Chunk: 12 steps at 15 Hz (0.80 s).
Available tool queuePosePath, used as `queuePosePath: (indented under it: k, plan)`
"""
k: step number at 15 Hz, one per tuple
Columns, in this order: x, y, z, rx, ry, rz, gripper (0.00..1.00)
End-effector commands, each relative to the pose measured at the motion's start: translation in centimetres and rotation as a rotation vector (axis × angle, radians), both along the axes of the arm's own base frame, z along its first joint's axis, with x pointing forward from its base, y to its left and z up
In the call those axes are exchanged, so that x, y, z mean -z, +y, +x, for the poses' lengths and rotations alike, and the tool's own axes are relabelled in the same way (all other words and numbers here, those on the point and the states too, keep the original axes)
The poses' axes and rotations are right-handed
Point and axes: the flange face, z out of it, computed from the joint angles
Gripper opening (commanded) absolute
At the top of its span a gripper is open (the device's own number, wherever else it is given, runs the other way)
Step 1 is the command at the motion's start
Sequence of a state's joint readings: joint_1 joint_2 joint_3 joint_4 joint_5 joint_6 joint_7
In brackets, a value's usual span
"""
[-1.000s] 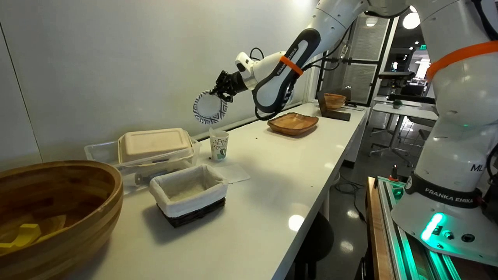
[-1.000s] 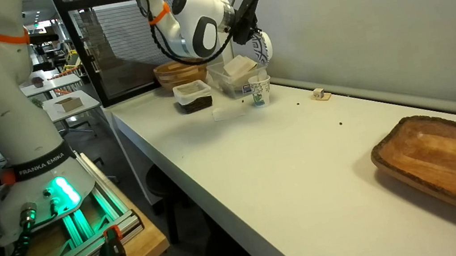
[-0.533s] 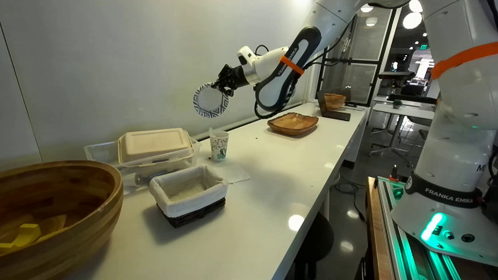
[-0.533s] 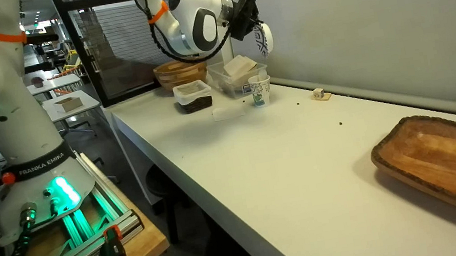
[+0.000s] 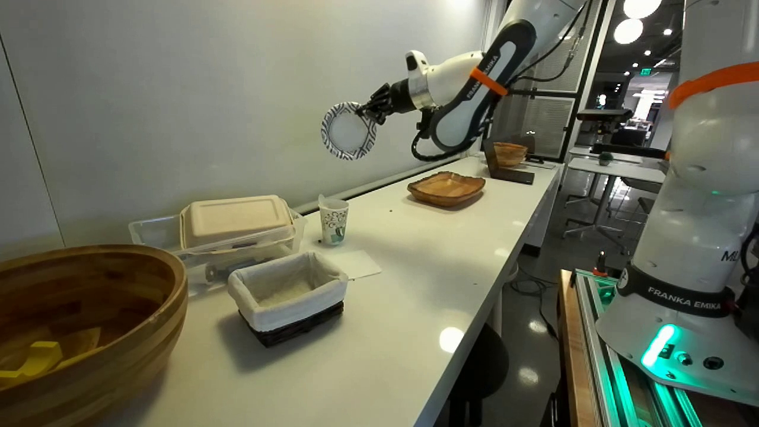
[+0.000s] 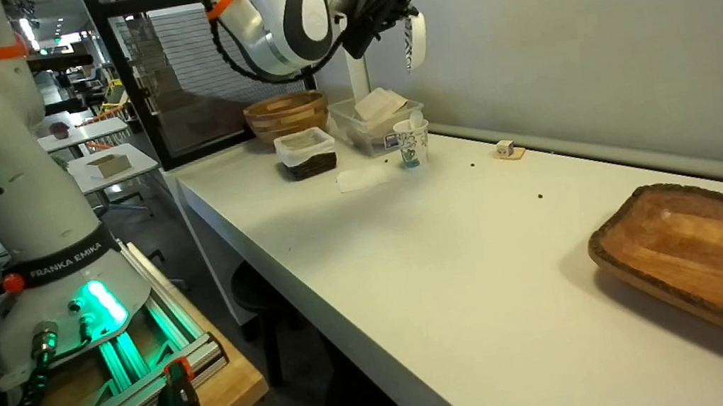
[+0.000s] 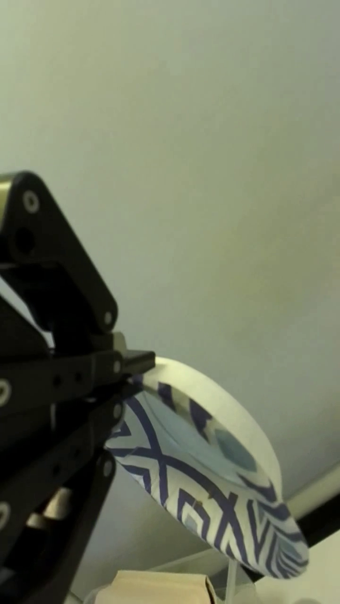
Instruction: Pour the beans from the bowl into the cup
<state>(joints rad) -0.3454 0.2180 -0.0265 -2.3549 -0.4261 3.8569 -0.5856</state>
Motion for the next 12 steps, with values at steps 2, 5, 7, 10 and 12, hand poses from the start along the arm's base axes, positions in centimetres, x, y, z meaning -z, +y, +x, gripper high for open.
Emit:
queuePosePath:
  k: [2,5,7,10,12]
  plan:
    - [2.4,-4.1,-8.1,0.018,-0.030,0.264,0.01]
    - [2.7,-5.5,-8.4,0.029,-0.049,0.256,0.03]
    - [3.2,-6.8,-9.9,0.047,-0.051,0.285,0.03]
    - [3.2,-6.3,-9.7,0.036,-0.050,0.297,0.01]
    - [1.4,-5.6,-8.5,0.090,-0.026,0.454,0.01]
